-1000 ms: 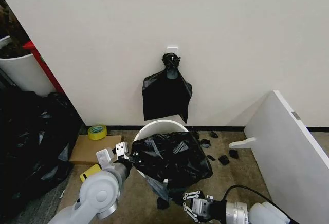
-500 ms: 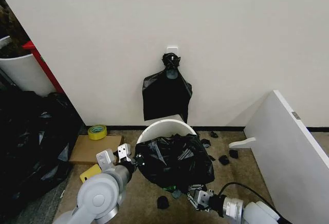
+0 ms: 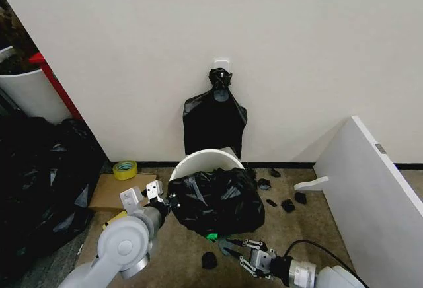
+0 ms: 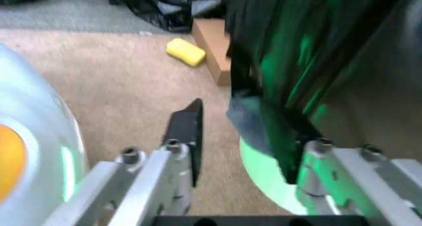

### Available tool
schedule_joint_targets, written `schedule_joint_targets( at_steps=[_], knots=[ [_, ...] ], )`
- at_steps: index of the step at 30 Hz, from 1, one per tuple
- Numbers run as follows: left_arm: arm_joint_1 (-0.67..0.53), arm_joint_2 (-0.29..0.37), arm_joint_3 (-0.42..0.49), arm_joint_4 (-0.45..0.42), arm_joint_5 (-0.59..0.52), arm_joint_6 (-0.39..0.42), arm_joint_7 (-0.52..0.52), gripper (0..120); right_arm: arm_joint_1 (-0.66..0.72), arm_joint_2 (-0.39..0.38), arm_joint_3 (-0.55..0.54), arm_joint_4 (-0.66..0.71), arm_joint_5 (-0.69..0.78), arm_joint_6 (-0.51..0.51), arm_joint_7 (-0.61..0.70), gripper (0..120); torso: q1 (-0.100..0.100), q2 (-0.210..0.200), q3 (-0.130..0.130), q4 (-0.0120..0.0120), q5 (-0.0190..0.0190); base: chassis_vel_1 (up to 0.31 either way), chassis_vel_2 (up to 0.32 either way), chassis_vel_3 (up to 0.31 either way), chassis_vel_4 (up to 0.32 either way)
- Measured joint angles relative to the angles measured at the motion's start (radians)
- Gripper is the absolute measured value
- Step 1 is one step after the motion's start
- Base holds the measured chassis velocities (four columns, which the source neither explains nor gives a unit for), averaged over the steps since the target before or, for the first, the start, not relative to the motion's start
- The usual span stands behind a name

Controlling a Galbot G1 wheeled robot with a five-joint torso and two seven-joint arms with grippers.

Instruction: Place the garbage bag over the trash bin.

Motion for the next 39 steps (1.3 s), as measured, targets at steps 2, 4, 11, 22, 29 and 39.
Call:
schedule_joint_targets(
  at_steps=[2, 4, 11, 22, 29, 39],
  knots=[
    [0.003, 0.000, -0.002, 0.003, 0.013, -0.002, 0.004, 0, -0.018, -0.010, 0.009, 0.022, 0.008, 0.008, 0.000, 40, 0.000, 0.000, 0.000, 0.0003, 0.0001, 0.000, 0.000, 0.000, 0.000],
    [0.002, 0.002, -0.002, 0.006, 0.023, -0.002, 0.008, 0, -0.050, -0.023, 0.024, 0.049, 0.012, 0.021, 0.000, 47, 0.000, 0.000, 0.000, 0.0003, 0.0001, 0.000, 0.000, 0.000, 0.000],
    [0.008, 0.014, 0.005, 0.013, 0.089, -0.001, 0.025, 0, -0.141, -0.067, 0.077, 0.149, 0.073, 0.042, 0.012, 71, 0.000, 0.000, 0.000, 0.0004, 0.0001, 0.000, 0.000, 0.000, 0.000],
    [0.070, 0.009, 0.018, 0.012, 0.192, -0.006, 0.079, 0, -0.190, 0.073, 0.344, 0.230, 0.407, -0.031, 0.128, 100, 0.000, 0.000, 0.000, 0.0003, -0.0001, 0.000, 0.000, 0.000, 0.000],
    [0.057, 0.050, 0.014, -0.007, 0.136, 0.035, 0.047, 0, -0.212, 0.142, 0.428, 0.270, 0.517, -0.068, 0.151, 100, 0.000, 0.000, 0.000, -0.0001, 0.0001, 0.000, 0.000, 0.000, 0.000],
    [0.098, 0.064, 0.018, -0.058, 0.221, 0.046, 0.076, 0, -0.187, 0.142, 0.384, 0.338, 0.301, -0.127, 0.179, 100, 0.000, 0.000, 0.000, 0.0000, 0.0001, 0.000, 0.000, 0.000, 0.000]
  ],
)
